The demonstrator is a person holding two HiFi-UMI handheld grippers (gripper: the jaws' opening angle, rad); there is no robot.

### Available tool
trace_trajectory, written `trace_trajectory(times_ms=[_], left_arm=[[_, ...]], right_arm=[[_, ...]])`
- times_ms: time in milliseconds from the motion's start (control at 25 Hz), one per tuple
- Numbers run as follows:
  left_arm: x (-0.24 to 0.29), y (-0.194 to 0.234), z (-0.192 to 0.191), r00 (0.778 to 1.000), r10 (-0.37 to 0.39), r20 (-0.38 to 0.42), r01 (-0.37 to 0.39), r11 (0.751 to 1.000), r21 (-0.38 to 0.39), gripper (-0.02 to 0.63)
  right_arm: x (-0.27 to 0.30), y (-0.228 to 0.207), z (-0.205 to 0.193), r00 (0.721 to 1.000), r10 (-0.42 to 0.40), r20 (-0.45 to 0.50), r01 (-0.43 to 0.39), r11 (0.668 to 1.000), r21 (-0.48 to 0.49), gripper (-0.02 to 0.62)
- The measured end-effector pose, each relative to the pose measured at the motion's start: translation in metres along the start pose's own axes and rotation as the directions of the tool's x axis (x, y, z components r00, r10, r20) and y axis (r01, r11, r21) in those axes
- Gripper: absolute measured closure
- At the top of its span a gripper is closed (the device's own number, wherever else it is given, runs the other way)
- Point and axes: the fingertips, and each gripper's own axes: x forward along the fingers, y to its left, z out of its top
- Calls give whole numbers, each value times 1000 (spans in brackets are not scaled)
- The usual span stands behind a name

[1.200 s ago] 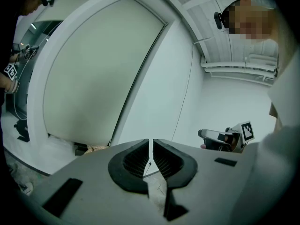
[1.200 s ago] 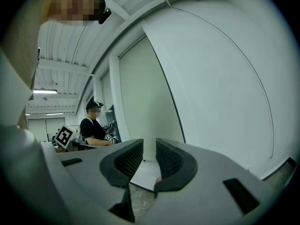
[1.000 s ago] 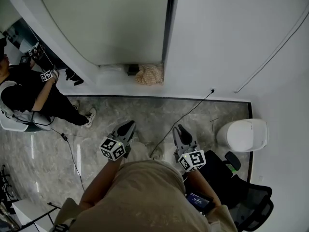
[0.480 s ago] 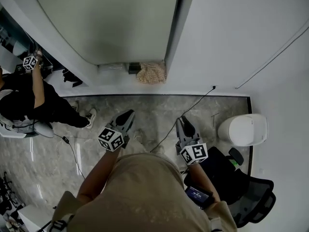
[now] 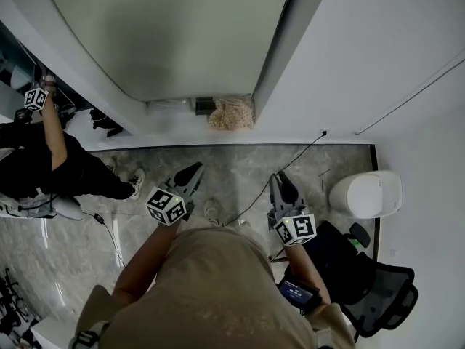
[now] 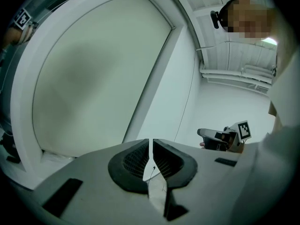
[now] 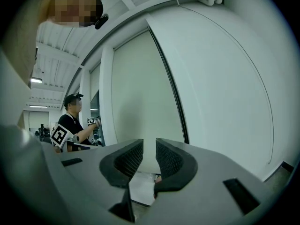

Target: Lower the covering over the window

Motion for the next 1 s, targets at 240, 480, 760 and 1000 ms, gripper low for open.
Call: trace_trajectory(times_ms=[240, 480, 760, 1000], left_arm=[[-3, 31, 7, 1000, -25, 2, 25, 1000, 14, 566], [-2, 58, 15, 999, -31, -11, 31, 1000, -7, 566], [13, 60, 7, 999, -26, -29, 26, 1000, -17, 566], [43, 74, 15, 1000, 5, -26, -5, 1000, -16, 566]], right_arm=[[17, 15, -9, 1000, -19, 0, 19, 1000, -12, 523], [41, 22, -13, 999, -41, -28, 41, 999, -2, 523], [49, 5, -15, 998, -44, -32, 45, 999, 12, 523], [85, -17, -11, 1000, -2, -29, 3, 1000, 17, 523]])
